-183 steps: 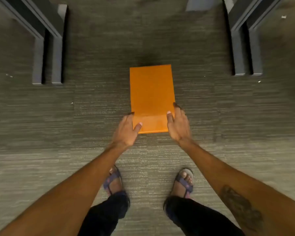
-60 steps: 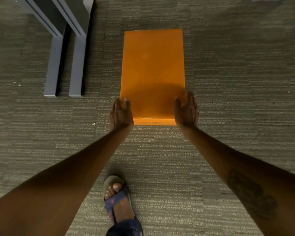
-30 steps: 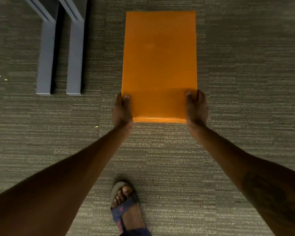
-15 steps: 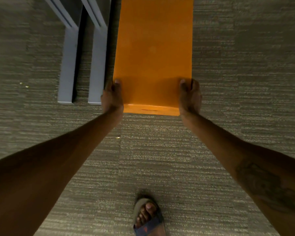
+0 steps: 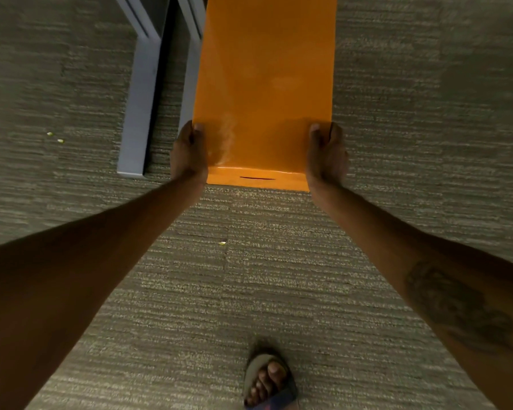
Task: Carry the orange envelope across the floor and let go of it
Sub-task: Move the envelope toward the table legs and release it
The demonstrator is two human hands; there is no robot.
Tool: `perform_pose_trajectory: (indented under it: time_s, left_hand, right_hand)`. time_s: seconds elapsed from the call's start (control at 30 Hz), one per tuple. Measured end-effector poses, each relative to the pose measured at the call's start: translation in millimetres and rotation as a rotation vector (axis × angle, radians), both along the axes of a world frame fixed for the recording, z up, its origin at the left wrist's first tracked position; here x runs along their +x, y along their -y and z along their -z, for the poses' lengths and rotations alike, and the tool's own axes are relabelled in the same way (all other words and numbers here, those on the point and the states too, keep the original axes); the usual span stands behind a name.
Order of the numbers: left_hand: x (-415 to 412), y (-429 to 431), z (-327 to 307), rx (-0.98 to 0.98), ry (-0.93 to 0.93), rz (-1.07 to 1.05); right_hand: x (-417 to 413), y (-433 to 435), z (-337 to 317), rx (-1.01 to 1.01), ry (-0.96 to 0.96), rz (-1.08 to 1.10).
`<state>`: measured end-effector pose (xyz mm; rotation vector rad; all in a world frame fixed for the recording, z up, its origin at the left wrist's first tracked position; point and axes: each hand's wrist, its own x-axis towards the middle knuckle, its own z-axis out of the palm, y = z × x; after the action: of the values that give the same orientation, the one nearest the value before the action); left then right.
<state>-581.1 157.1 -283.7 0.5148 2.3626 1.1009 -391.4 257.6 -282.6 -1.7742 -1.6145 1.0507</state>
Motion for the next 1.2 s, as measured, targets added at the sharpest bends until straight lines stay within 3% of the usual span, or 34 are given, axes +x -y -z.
perform_pose_trajectory:
  time_s: [0.33,0.5,0.73,1.2]
  left_hand:
    - [-9.0,-2.4,1.8,-0.069,-0.065,0.078]
    - [-5.1,8.3,-10.9,-0.215,-0.371,0.187]
    - [49.1,31.4,-35.9,-0.336,-0.684,0.459]
    - [201.4,48.6,-71.6,-0.354,-0.581,0.555]
  right_hand:
    - [-7.6,-3.8,-5.9,-0.022,0.013,-0.019]
    - [-4.8,9.4,-14.5,0.019,0.054,-0.162]
    - [24.8,44.3,-30.2,0.166,0.308,-0.468]
    - [153.7,69.9,-55.2,0.208,0.371,-0.66]
